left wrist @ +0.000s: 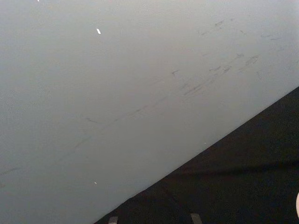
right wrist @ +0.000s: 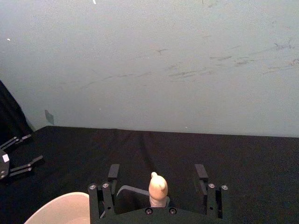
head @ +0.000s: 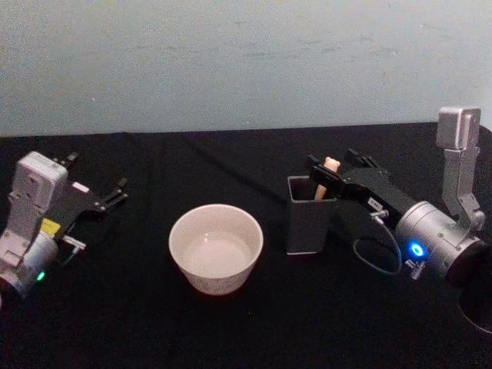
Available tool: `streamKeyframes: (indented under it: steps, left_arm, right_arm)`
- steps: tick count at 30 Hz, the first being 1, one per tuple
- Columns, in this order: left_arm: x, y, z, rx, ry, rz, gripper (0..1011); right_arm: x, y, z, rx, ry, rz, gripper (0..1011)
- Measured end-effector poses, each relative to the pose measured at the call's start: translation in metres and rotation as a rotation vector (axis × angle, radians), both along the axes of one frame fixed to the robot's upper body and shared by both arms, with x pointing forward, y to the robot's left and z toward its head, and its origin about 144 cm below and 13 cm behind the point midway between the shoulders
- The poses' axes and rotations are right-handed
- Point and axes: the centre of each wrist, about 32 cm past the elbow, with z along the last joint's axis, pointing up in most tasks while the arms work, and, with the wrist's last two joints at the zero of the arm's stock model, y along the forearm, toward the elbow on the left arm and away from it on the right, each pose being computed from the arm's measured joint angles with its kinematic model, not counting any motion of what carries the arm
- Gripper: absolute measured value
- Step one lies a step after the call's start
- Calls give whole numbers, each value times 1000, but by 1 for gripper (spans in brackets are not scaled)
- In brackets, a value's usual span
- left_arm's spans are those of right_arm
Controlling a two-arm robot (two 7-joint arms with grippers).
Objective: Pick up the stirring spoon with one hand, stir inside the cup, then place it back in its original position.
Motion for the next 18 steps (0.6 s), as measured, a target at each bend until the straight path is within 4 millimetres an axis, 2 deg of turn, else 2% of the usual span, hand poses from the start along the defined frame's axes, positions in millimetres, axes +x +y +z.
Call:
streamKeyframes:
  steps: [1, 8, 12, 16, 18]
  left_arm:
    - [0, 0, 0, 0, 0, 0, 1001]
    - [0, 0, 0, 0, 0, 0, 1001]
    - [0, 0, 0, 0, 0, 0, 1001]
    - [0, 0, 0, 0, 0, 0, 1001]
    - [0, 0, 0, 0, 0, 0, 1001]
  right_arm:
    - [0, 0, 0, 0, 0, 0, 1002]
    - [0, 2, 1, -8, -26, -14, 1000]
    - [2, 11, 6, -33, -125, -67, 1000]
    - [6, 20, 13, -72, -223, -182, 1000]
    - [11, 27, 16, -126, -289, -311, 1000]
